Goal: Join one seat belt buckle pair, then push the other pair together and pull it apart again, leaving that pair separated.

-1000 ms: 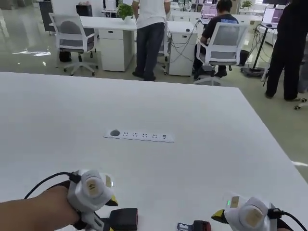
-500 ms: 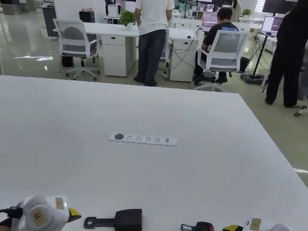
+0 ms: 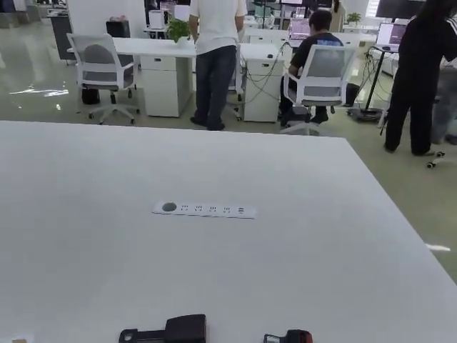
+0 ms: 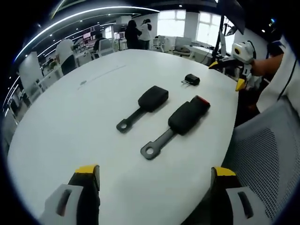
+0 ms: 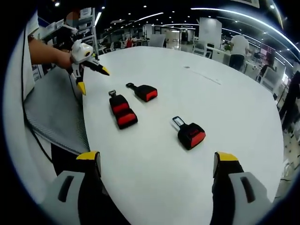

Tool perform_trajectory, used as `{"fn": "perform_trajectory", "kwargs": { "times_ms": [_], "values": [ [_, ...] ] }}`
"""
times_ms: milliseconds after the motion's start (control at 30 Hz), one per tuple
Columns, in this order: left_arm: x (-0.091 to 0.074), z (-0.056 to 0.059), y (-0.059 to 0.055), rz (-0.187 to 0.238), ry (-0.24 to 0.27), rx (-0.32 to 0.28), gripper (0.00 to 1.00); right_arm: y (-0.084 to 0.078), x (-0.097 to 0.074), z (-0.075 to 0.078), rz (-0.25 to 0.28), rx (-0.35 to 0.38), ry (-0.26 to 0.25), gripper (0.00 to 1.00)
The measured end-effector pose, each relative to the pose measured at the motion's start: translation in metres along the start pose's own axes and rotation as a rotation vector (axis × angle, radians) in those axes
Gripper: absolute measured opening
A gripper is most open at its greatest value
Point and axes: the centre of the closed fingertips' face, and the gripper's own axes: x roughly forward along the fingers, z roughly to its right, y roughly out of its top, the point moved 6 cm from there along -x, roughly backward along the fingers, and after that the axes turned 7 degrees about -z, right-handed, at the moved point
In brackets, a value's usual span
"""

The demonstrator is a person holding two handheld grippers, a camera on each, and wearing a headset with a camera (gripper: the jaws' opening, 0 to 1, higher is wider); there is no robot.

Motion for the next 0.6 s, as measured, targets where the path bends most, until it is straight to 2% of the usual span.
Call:
{"fn": "perform_trajectory", "kwargs": {
  "times_ms": [200, 300, 433, 600],
  "values": [
    [-0.0011, 0.0020, -0.0006, 0.020, 0.027, -0.026, 1.00, 0.0017, -0.0023, 0.0020, -0.004, 0.005, -0.019, 1.00],
    [-0.0027, 0.0062, 0.0040, 0.047, 0.046, -0.038, 1.00, -0.0010, 0.0009, 0.0048, -0.003, 0.036, -0.032, 1.00],
    [-0.0023, 0.0093, 0.0045, 0.051, 0.045, -0.038, 1.00, -0.0022, 0.0023, 0.0045, -0.018, 0.024, -0.029, 1.00],
    [-0.0044, 0.0073, 0.0052, 0.040, 0.048, -0.045, 1.00, 0.0002, -0.0005, 0.0052, -0.026, 0.004, -0.028, 1.00]
  ]
}}
